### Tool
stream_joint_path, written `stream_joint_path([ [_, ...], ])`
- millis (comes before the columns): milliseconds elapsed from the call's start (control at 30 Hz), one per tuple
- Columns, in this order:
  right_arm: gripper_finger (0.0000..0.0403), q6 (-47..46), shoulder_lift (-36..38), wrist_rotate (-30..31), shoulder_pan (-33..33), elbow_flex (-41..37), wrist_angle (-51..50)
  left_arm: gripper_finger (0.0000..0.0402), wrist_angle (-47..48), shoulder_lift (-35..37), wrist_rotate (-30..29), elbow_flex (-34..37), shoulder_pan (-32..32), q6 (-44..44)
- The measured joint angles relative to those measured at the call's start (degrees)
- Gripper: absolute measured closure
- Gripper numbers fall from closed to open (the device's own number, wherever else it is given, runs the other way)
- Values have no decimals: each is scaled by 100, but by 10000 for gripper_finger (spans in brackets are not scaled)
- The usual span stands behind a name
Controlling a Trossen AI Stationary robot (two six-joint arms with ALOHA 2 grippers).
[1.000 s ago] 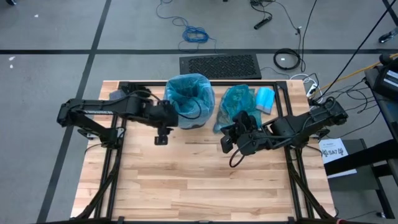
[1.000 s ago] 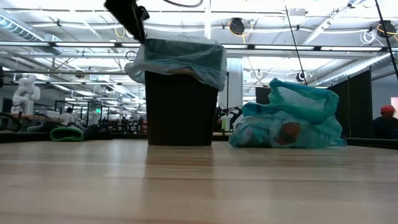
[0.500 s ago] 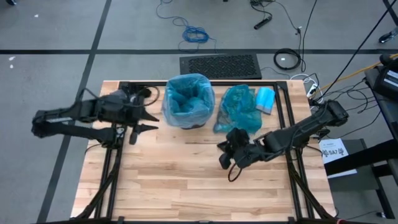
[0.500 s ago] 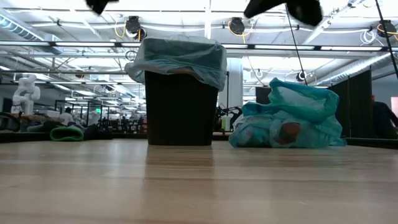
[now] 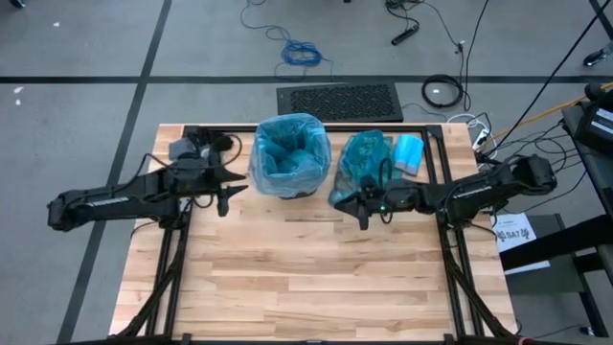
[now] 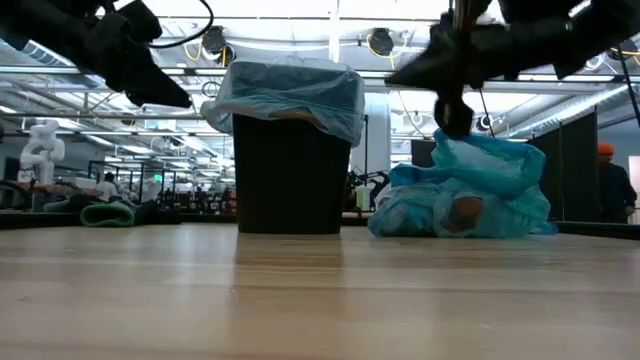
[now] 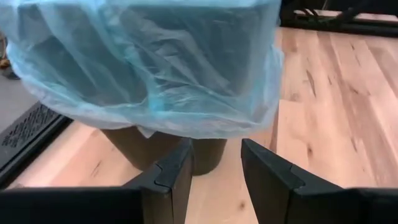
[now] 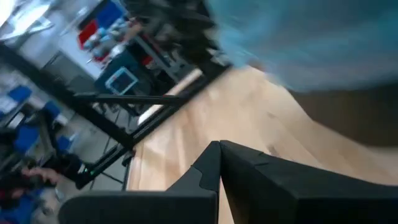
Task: Place trash/remove bag and relplace
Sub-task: Return to Home Position
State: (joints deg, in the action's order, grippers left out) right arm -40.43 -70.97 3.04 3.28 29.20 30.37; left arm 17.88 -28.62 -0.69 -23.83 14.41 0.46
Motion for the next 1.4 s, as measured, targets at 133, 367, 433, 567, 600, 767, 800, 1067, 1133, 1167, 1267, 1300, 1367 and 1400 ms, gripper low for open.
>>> stream_joint_path([
  [133,403,-261,62,-9,-191,-288,-404,264,3,0,0,0,16,-535],
  [367,403,1023,94,-42,-264,-575,-112,264,28,90,1318,-2,14,52],
  [433,403,1322,137,-75,-340,-730,386,264,17,90,1516,17,14,141],
  [567,403,1257,159,-467,-649,-1486,1599,264,-375,178,1517,452,16,-136],
  [600,403,1191,161,-639,-721,-1709,1996,264,-620,214,1519,610,16,-275],
  [767,403,1090,163,-1177,-934,-2541,3589,264,-1804,377,1578,1257,9,-608],
  [800,403,1090,164,-1208,-960,-2674,3772,264,-1874,426,1565,1328,9,-615],
  [1067,403,589,330,-1265,-1020,-2854,3458,264,-1782,759,1467,1562,11,-632],
  [1133,403,593,539,-1456,-1020,-2851,3428,264,-1771,872,1396,1649,11,-753],
  [1167,403,594,694,-1623,-1018,-2851,3338,264,-1748,923,1392,1686,14,-769],
  [1267,403,527,1271,-1964,-1014,-2848,2690,264,-1633,1080,1390,1706,14,-769],
  [1300,403,510,1492,-1980,-1014,-2849,2401,264,-1600,1124,1389,1709,14,-767],
  [1367,403,627,1994,-1951,-1016,-2851,1877,264,-1552,1199,1373,1709,14,-766],
  [1400,403,759,2262,-1930,-1031,-2851,1690,264,-1535,1235,1369,1709,16,-766],
])
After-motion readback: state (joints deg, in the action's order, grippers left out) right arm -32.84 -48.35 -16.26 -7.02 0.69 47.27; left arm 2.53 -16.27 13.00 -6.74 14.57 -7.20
